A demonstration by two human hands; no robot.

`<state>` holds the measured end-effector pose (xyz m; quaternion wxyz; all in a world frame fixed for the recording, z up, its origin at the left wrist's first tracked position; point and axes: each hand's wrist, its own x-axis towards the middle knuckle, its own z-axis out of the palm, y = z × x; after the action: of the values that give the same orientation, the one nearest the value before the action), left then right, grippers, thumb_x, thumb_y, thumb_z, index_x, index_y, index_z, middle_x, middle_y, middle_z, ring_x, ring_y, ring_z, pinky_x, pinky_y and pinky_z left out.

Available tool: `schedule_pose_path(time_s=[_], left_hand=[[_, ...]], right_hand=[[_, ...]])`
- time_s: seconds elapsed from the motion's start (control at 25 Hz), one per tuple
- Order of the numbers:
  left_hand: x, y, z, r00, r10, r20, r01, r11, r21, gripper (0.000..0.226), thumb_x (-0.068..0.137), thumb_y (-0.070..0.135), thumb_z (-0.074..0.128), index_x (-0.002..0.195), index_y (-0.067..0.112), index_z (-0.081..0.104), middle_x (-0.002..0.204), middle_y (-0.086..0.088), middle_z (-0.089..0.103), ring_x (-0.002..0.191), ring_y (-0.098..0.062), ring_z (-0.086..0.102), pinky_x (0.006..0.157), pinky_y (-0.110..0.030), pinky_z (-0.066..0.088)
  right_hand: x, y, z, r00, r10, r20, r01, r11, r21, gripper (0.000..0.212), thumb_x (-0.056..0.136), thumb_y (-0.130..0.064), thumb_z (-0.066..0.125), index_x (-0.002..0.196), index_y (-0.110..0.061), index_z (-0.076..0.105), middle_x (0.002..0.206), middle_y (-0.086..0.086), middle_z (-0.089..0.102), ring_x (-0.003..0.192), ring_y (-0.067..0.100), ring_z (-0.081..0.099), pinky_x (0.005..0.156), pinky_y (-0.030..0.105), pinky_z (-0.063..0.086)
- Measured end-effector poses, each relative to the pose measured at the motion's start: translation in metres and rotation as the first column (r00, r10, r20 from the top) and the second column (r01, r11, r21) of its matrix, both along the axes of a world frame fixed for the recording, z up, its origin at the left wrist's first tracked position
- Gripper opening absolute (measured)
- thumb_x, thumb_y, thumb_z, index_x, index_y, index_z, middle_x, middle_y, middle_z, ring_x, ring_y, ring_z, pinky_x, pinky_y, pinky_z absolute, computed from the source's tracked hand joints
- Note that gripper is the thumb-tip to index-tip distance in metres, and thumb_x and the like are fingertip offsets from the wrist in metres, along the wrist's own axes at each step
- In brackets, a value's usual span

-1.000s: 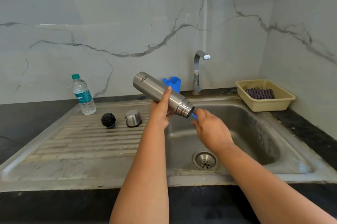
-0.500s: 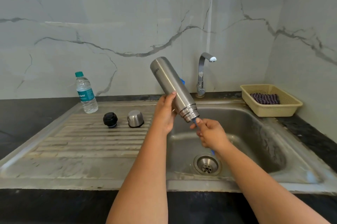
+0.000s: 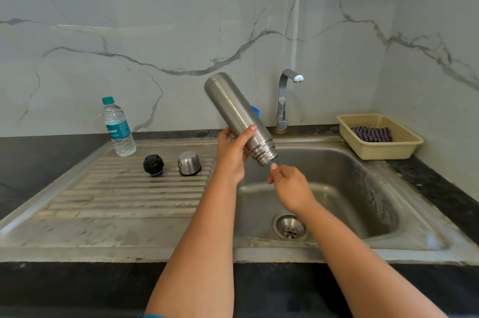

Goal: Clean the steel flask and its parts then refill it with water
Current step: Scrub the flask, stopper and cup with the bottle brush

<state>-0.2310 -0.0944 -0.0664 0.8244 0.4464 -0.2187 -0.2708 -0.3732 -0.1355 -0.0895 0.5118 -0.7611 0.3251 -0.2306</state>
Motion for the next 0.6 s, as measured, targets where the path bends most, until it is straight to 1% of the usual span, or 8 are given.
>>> schedule_pose_path(time_s=[0.04, 0.12, 0.24, 0.32, 0.4, 0.48, 0.56, 0.6], left_hand=[[0.001, 0.002, 0.000, 0.997, -0.075, -0.019, 0.074, 0.997, -0.034, 0.064, 0.076, 0.018, 0.079, 0.130, 0.004, 0.048, 0.107, -0.010, 0.067, 0.090, -0.021, 0.068, 0.077, -0.035, 0.058], [0.002, 0.005, 0.001, 0.971, -0.218, -0.094, 0.210, 0.974, -0.086, 0.059, 0.076, 0.024, 0.072, 0.128, 0.004, 0.053, 0.103, -0.011, 0.066, 0.093, -0.023, 0.066, 0.081, -0.038, 0.055], [-0.004, -0.003, 0.000, 0.992, -0.124, -0.020, 0.126, 0.985, 0.122, 0.041, 0.086, 0.028, 0.072, 0.120, 0.013, 0.056, 0.106, -0.005, 0.066, 0.097, -0.019, 0.064, 0.081, -0.033, 0.053], [-0.008, -0.006, 0.001, 1.000, 0.010, 0.005, -0.011, 0.982, 0.191, 0.045, 0.083, 0.033, 0.077, 0.120, 0.016, 0.056, 0.112, -0.005, 0.069, 0.100, -0.018, 0.067, 0.075, -0.029, 0.056], [-0.001, -0.003, 0.000, 0.991, 0.068, -0.119, -0.054, 0.992, 0.110, 0.050, 0.079, 0.025, 0.082, 0.120, 0.011, 0.057, 0.113, -0.009, 0.070, 0.098, -0.019, 0.069, 0.070, -0.030, 0.059], [0.006, 0.006, 0.001, 0.990, -0.028, -0.138, 0.032, 0.999, 0.027, 0.054, 0.079, 0.018, 0.079, 0.126, 0.004, 0.057, 0.115, -0.013, 0.069, 0.101, -0.022, 0.068, 0.080, -0.037, 0.059], [0.007, 0.014, 0.001, 0.968, -0.203, -0.149, 0.195, 0.979, -0.066, 0.058, 0.078, 0.021, 0.074, 0.129, 0.000, 0.055, 0.114, -0.016, 0.067, 0.106, -0.027, 0.063, 0.095, -0.044, 0.054], [0.007, 0.016, 0.002, 0.946, -0.281, -0.161, 0.266, 0.958, -0.109, 0.054, 0.080, 0.021, 0.071, 0.127, 0.001, 0.056, 0.112, -0.016, 0.066, 0.106, -0.029, 0.062, 0.094, -0.044, 0.053]], right_hand=[[-0.004, 0.001, 0.004, 0.967, 0.102, 0.235, -0.203, 0.863, 0.462, 0.036, 0.104, -0.032, 0.035, 0.077, -0.014, 0.051, 0.057, -0.001, 0.038, 0.043, 0.015, 0.037, 0.040, 0.025, 0.025], [-0.010, -0.006, 0.005, 0.917, 0.077, 0.391, -0.355, 0.602, 0.715, 0.037, 0.103, -0.032, 0.037, 0.073, -0.015, 0.050, 0.054, -0.006, 0.024, 0.038, 0.007, 0.021, 0.034, 0.019, 0.018], [-0.013, -0.014, -0.007, 1.000, 0.004, -0.028, -0.008, 0.988, -0.156, 0.034, 0.104, -0.032, 0.036, 0.083, -0.011, 0.053, 0.062, 0.001, 0.047, 0.054, 0.022, 0.048, 0.048, 0.029, 0.033], [-0.013, -0.015, -0.008, 0.954, -0.224, -0.197, 0.047, 0.766, -0.641, 0.031, 0.103, -0.034, 0.034, 0.094, -0.011, 0.052, 0.076, 0.008, 0.061, 0.071, 0.034, 0.059, 0.057, 0.033, 0.039], [-0.008, -0.010, -0.007, 0.933, -0.266, -0.241, 0.006, 0.682, -0.731, 0.031, 0.103, -0.036, 0.033, 0.096, -0.012, 0.051, 0.077, 0.009, 0.061, 0.070, 0.034, 0.059, 0.055, 0.033, 0.039], [-0.004, -0.007, -0.005, 0.997, 0.019, -0.076, -0.037, 0.970, -0.241, 0.035, 0.103, -0.036, 0.036, 0.087, -0.011, 0.054, 0.063, 0.004, 0.048, 0.052, 0.024, 0.049, 0.047, 0.027, 0.034], [-0.007, 0.001, 0.002, 0.935, 0.164, 0.314, -0.322, 0.761, 0.563, 0.037, 0.103, -0.033, 0.038, 0.076, -0.012, 0.052, 0.055, -0.004, 0.026, 0.038, 0.009, 0.023, 0.036, 0.018, 0.021], [-0.009, -0.001, 0.001, 0.909, 0.154, 0.388, -0.389, 0.653, 0.650, 0.037, 0.103, -0.033, 0.038, 0.074, -0.013, 0.051, 0.055, -0.005, 0.021, 0.038, 0.006, 0.017, 0.034, 0.017, 0.017]])
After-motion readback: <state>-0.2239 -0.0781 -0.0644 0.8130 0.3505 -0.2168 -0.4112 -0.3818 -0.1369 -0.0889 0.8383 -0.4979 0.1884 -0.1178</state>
